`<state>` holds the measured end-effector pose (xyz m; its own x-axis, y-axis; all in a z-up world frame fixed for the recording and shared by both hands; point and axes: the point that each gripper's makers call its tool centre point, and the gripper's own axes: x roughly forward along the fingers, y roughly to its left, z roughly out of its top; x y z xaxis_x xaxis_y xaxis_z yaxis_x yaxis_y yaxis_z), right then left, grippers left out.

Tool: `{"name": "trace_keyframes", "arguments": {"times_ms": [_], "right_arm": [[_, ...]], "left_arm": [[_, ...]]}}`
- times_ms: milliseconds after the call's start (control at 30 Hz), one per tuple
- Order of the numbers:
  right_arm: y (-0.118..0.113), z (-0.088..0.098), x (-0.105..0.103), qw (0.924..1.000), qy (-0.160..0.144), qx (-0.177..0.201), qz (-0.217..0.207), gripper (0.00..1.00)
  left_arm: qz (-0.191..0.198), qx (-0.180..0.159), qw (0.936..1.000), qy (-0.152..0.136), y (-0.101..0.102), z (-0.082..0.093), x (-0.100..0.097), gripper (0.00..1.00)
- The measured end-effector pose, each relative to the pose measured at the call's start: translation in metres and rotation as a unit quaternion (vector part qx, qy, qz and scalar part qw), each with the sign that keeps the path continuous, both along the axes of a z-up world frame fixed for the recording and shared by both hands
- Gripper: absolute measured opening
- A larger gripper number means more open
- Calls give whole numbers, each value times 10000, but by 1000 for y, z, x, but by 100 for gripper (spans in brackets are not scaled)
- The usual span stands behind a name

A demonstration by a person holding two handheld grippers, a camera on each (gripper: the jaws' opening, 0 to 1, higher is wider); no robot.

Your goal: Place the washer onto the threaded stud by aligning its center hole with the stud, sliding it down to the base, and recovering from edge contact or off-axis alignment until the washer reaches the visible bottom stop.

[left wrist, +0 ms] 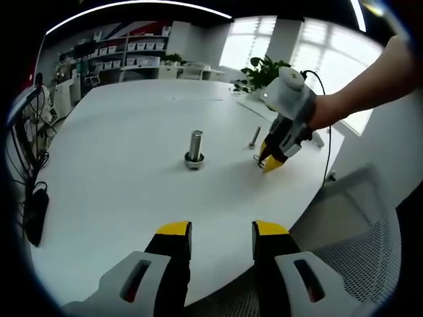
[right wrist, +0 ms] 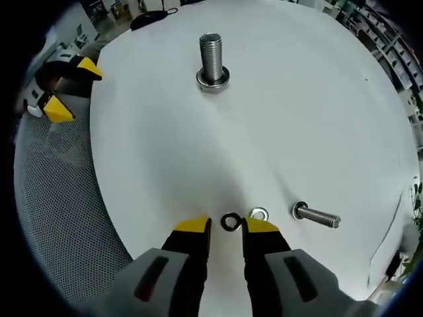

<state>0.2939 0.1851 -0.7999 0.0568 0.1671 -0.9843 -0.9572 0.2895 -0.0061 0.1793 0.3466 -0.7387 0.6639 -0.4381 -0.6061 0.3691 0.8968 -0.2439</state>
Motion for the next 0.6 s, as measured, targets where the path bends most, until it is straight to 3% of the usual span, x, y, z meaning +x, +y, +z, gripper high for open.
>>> {"name": "trace_keyframes", "arguments": {"times_ms": [300,600], "right_arm": [[-1,0,-1,9990,-10,-80,442,20],[-2,-1,5,9989,30,-166,432,15]], "left_arm": [[-18,24,10000,7,0,-1,0,34],[-31,7,10000,-11,0,0,0,34]]}}
